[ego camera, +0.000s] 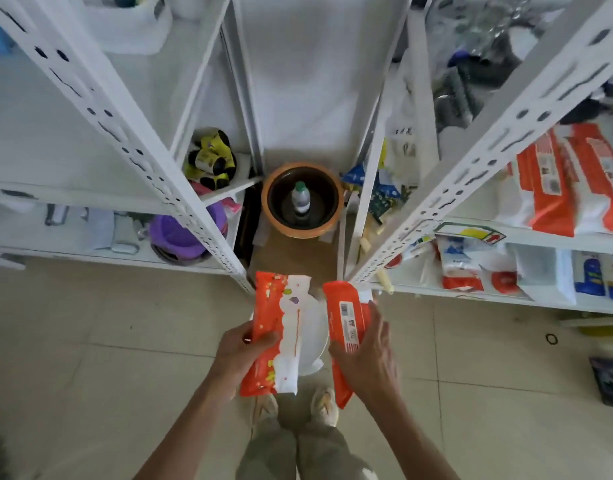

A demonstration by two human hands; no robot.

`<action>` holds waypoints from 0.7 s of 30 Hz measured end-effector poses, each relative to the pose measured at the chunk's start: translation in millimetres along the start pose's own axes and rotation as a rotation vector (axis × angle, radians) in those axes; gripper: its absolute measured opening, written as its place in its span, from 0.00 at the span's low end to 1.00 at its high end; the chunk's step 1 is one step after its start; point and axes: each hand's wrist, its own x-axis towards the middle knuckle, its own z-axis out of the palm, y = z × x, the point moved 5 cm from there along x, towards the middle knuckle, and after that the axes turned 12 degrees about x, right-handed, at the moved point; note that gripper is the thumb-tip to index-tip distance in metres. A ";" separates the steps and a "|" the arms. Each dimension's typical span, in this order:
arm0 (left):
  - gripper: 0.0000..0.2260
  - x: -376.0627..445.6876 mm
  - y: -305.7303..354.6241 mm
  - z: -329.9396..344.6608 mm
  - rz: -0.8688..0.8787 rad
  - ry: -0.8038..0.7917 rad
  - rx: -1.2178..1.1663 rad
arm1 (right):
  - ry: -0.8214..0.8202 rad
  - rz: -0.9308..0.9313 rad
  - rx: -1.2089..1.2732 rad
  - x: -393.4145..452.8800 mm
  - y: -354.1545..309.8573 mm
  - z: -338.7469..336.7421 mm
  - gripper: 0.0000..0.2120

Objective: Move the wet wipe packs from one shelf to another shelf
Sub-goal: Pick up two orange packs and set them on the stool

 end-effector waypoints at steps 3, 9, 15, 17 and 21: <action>0.17 58.3 -41.2 2.9 -0.035 0.072 0.029 | -0.004 0.055 -0.038 31.1 38.6 59.2 0.47; 0.16 158.2 -97.5 25.3 -0.010 0.196 0.200 | 0.041 0.097 -0.138 79.3 100.8 148.5 0.44; 0.15 236.9 -144.4 55.1 -0.030 0.169 0.270 | 0.045 0.083 -0.193 118.4 136.5 226.5 0.47; 0.16 247.4 -151.2 57.5 -0.023 0.182 0.305 | 0.044 0.080 -0.195 123.8 136.0 242.1 0.45; 0.20 259.4 -162.7 59.9 -0.020 0.222 0.323 | 0.075 0.086 -0.220 127.9 141.4 265.6 0.43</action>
